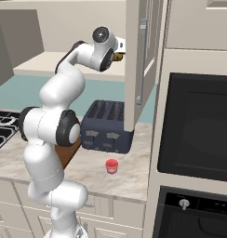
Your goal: Pick the bread, place it on the cutting board, pick the jam, place it on the counter, and close the cabinet.
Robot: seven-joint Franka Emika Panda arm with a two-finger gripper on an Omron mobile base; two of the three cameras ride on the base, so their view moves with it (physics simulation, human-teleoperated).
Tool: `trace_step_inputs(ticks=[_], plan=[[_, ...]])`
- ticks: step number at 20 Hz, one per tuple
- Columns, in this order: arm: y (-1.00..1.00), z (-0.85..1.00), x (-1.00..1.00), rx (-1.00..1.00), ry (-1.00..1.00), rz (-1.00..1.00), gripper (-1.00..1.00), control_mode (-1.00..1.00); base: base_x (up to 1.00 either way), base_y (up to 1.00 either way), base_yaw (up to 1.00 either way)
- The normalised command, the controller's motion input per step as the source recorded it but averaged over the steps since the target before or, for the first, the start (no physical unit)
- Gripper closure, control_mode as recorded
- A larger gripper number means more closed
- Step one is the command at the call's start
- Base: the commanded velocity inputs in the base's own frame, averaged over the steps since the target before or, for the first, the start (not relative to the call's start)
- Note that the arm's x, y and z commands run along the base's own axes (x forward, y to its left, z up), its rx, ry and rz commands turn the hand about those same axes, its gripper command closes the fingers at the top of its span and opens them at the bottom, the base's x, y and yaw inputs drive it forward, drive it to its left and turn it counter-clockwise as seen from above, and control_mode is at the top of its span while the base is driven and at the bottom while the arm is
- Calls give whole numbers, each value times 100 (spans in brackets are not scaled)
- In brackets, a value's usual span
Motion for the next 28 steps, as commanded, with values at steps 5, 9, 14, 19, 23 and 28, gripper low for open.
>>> trace_step_inputs(ticks=[5, 9, 14, 19, 23, 28], plan=[[0, -10, 0, 0, 0, 0, -100, -100, 0, 0, 0], [0, -19, 0, 0, 0, 0, -100, -100, 0, 0, 0], [0, -22, 0, 0, 0, 0, 100, -100, 0, 0, 0], [0, -3, 0, 0, 0, 0, 100, -100, 0, 0, 0], [0, 0, -17, 0, 0, 0, 100, -100, 0, 0, 0], [0, 11, -46, 0, 0, 0, 100, -100, 0, 0, 0]])
